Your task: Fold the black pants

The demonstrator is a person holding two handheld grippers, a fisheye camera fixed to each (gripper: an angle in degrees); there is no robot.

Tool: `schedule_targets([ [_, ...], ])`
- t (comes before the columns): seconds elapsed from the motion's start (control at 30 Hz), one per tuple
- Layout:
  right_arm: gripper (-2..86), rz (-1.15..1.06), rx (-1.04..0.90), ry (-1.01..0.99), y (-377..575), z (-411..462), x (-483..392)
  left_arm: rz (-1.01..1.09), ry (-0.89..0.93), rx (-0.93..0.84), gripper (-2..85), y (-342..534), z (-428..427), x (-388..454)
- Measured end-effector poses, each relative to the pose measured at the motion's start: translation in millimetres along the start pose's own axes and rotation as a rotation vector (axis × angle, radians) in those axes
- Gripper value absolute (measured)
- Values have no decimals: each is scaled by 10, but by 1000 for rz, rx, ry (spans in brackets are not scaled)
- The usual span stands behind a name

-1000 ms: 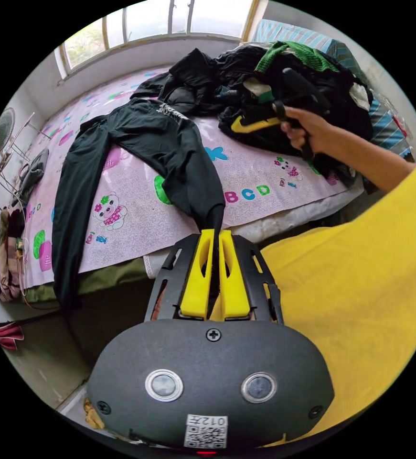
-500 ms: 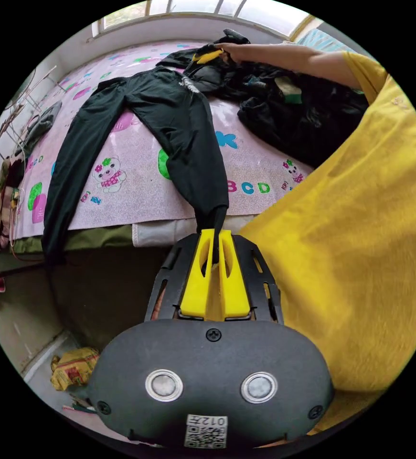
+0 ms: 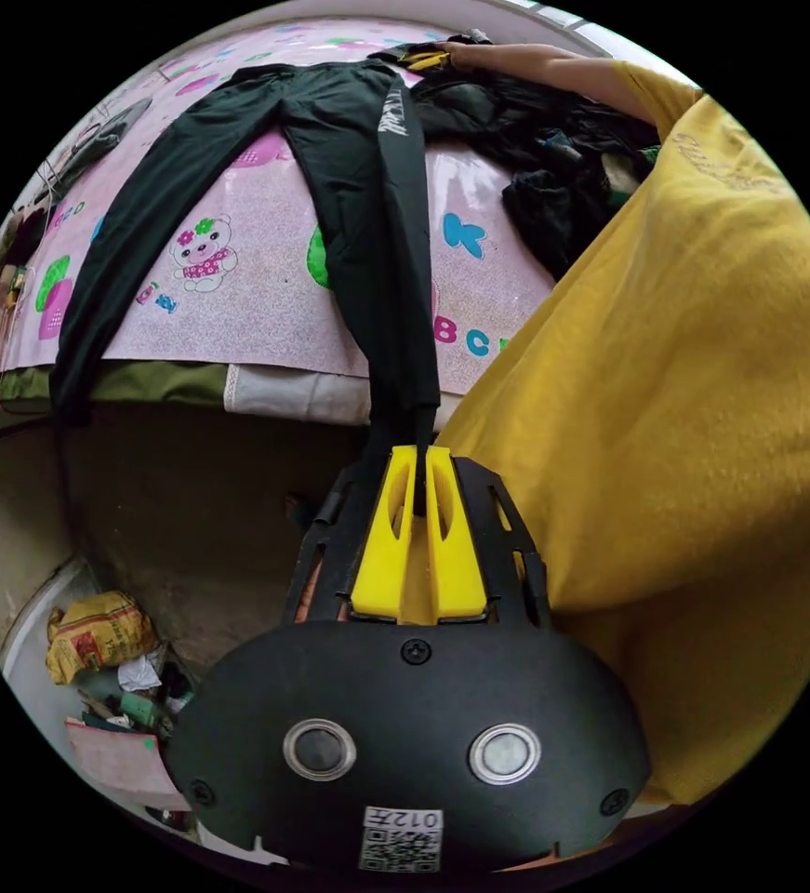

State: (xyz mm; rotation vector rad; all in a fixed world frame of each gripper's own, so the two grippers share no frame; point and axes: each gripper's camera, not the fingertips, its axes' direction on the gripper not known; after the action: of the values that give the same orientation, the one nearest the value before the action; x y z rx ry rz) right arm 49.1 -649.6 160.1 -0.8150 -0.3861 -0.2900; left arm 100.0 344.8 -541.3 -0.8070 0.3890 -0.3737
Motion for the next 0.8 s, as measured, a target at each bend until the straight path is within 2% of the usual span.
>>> schedule_targets([
  [0.13,91,-1,-2,42,-305,-112,-97,-49,-3,-25,-1,-17,-14,-177],
  [0.27,79,5,-48,-85,-591,-224,-186,-83,10,-36,-1,-9,-26,-356],
  [0.37,47,-35,-92,-19,-745,-269,-364,-92,14,-52,-1,0,-24,-520],
  [0.5,9,-65,-3,78,-869,-575,-616,-90,9,-63,-1,42,-83,-762],
  [0.67,1,-48,32,5,-1046,-1148,-814,-79,118,-19,-1,193,-362,-1121],
  [0.8,0,-53,37,37,-1120,-1565,-1059,-46,244,40,-1,390,-620,-1463],
])
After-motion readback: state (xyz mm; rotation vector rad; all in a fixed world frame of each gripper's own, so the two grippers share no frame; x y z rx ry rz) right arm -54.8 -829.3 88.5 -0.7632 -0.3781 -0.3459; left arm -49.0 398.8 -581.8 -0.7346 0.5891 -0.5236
